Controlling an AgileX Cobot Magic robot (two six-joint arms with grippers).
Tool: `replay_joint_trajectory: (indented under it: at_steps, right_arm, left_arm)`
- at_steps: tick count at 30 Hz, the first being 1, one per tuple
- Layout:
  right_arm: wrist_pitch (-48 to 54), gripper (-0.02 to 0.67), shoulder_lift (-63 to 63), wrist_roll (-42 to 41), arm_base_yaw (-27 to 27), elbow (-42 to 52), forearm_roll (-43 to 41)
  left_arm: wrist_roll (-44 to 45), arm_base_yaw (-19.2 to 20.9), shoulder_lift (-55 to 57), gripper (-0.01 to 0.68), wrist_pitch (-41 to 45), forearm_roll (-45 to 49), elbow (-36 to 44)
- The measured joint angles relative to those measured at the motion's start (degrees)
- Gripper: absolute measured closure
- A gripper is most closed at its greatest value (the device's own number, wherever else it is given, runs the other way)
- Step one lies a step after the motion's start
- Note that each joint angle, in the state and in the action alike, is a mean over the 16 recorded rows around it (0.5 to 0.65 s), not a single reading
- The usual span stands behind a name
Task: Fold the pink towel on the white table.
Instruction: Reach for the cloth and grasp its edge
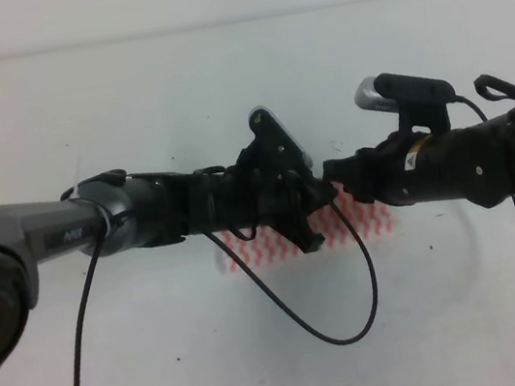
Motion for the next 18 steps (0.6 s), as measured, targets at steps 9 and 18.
replay_joint_trajectory:
  at_steps: [9, 18]
  right_arm:
    - [-0.76, 0.425, 0.03, 0.01, 0.0, 0.0, -0.65]
    - [0.95, 0.431, 0.03, 0.01, -0.83, -0.94, -1.92]
  left_arm:
    - [0.35, 0.03, -0.61, 0.678, -0.99, 0.04, -0.06]
    - [-7.18, 1.12, -5.22, 0.678, -4.28, 2.88, 0.44]
